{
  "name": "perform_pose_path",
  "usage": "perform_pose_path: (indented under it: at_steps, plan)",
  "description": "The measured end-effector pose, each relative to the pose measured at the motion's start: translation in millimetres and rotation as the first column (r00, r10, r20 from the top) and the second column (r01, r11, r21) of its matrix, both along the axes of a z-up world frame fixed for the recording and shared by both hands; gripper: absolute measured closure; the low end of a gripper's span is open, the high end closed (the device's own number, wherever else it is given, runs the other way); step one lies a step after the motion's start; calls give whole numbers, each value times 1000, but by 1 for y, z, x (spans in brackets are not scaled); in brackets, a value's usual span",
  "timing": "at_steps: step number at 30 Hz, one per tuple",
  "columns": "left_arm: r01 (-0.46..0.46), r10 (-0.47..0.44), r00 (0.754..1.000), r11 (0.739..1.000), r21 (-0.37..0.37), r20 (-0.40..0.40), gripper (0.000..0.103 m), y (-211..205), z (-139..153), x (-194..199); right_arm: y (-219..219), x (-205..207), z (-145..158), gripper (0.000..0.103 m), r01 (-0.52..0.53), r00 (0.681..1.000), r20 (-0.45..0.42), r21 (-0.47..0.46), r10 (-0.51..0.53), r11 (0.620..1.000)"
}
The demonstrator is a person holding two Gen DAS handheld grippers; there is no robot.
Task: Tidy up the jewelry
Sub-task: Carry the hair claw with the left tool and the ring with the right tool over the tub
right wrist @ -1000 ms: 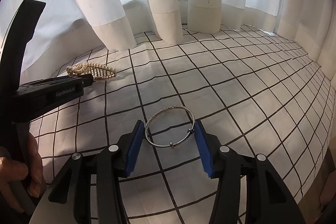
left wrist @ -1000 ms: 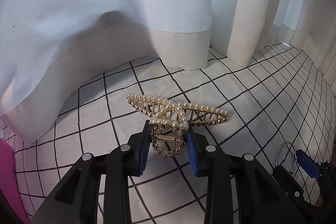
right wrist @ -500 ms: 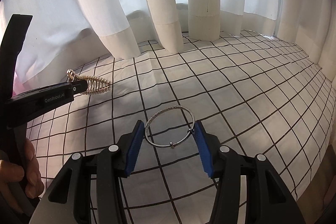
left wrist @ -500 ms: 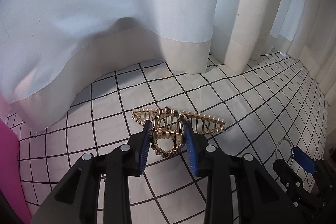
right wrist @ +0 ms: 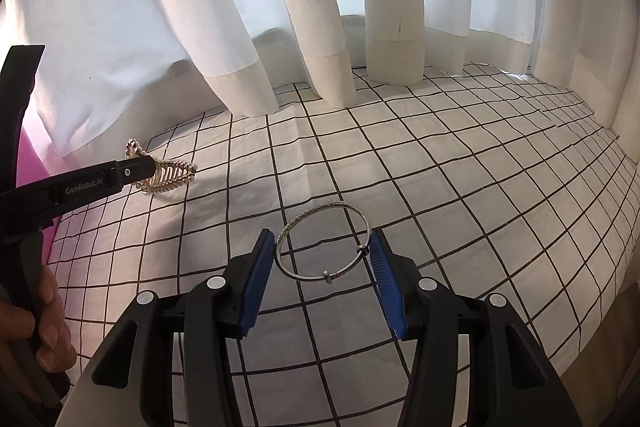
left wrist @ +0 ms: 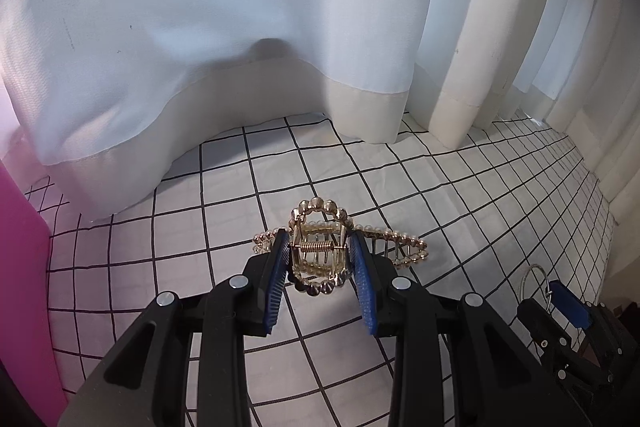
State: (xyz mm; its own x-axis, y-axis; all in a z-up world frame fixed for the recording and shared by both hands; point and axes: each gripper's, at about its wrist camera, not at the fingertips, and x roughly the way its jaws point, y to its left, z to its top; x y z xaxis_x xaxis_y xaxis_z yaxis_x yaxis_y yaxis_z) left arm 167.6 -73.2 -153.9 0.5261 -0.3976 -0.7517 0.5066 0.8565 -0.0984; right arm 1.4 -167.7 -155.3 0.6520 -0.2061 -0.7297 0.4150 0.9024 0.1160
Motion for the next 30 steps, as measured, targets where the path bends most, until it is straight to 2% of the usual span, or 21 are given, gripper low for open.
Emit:
perform_pose_path:
  at_steps: [9, 18, 23, 30]
  plan:
    - [-31, 32, 999, 999, -19, 42, 72, 13, 42, -23, -2, -14, 35, 55, -67, 998, 20, -34, 67, 997]
    - [-132, 139, 984, 989, -71, 110, 72, 38, 111, -49, 2, -18, 105, 55, -178, 979, 84, -89, 186, 980]
    - [-224, 238, 957, 970, -99, 167, 72, 65, 153, -68, 17, -8, 144, 55, -282, 945, 143, -100, 294, 954]
    - [-389, 411, 883, 911, -135, 227, 72, 122, 201, -90, 63, 16, 187, 55, -461, 854, 211, -120, 476, 879]
